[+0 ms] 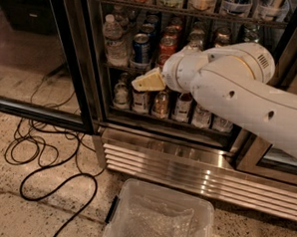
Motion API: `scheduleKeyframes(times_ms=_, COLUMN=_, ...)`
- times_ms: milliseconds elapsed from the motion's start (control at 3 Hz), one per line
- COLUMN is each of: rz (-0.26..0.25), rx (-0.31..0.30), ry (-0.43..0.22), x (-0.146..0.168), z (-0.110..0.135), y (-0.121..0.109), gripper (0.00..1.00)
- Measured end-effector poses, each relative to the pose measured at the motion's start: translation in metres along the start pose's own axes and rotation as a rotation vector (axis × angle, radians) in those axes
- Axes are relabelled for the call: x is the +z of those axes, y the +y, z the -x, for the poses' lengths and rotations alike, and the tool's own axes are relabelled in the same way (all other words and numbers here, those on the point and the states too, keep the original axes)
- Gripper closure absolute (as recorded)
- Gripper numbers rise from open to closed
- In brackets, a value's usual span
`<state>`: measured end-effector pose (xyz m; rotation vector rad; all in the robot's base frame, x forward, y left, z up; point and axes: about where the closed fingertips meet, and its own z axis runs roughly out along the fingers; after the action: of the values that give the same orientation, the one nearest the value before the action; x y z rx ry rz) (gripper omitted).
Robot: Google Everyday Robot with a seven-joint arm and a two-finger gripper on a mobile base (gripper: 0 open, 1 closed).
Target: Pick green can from top shelf of fridge
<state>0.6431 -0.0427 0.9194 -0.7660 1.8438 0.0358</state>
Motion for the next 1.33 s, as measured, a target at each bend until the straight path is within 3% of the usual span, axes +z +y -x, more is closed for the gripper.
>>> scheduleKeyframes(times_ms=333, rz=-0.099, rx=0.026, ry=-0.084, x=0.000, z=0.022, y=-0.049, gripper=0.00)
scheduleKeyframes(times_ms=667, rz=-0.099, rx=0.026, ry=-0.084, x=0.000, z=0.022, y=-0.049, gripper=0.00)
scheduleKeyframes(times_ms=1333, rz=-0.104, rx=0.085, ry=-0.239, x=0.019, z=0.080, y=-0.075, gripper=0.00)
